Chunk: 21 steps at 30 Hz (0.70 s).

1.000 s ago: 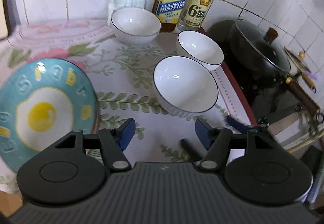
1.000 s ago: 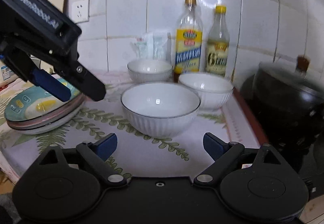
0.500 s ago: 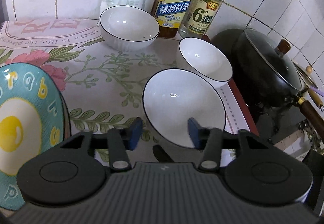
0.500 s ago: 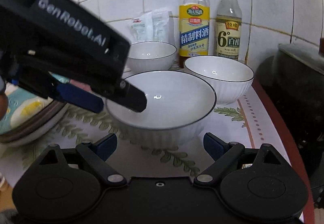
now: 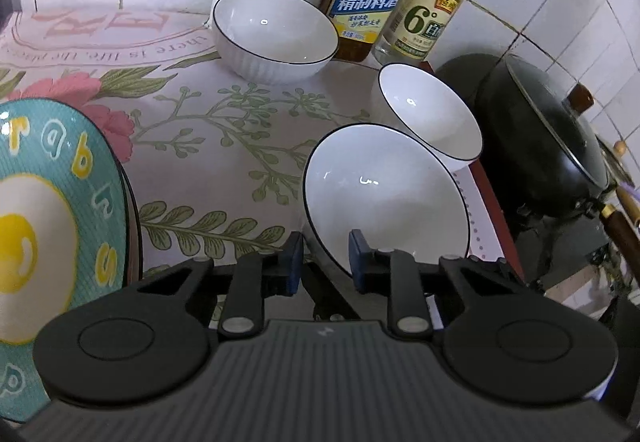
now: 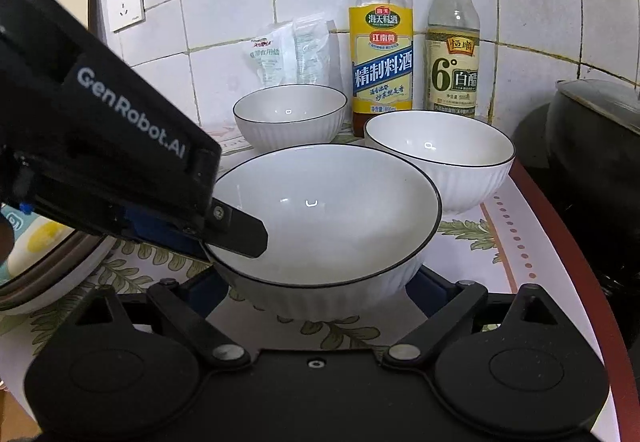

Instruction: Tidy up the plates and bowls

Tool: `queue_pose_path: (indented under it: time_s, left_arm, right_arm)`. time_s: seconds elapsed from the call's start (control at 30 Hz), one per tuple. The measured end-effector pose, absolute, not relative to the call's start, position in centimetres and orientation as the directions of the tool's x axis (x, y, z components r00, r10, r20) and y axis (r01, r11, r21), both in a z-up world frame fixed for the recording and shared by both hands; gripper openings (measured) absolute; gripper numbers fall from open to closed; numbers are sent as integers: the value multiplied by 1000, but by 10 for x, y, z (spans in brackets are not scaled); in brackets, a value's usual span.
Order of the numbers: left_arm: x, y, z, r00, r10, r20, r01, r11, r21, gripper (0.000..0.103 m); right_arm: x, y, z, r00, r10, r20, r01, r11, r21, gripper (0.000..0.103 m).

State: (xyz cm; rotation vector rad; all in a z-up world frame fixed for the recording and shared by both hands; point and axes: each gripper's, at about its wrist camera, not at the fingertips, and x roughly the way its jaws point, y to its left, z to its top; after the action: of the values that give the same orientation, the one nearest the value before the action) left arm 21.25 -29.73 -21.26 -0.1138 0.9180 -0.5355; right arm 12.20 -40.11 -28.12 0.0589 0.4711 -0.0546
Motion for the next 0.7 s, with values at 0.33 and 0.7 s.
queue_pose_path:
  time_s: [0.33, 0.7]
  left_arm:
    - [192, -288, -196, 490, -472, -733, 422, 864, -275, 22]
    - [167, -252, -180, 499, -429, -753, 396, 886, -242, 22]
  right_arm:
    - [102, -392, -273, 908, -56, -415, 70, 997, 19, 96]
    - [73, -360, -255, 911, -11, -412, 11, 1000, -2, 96]
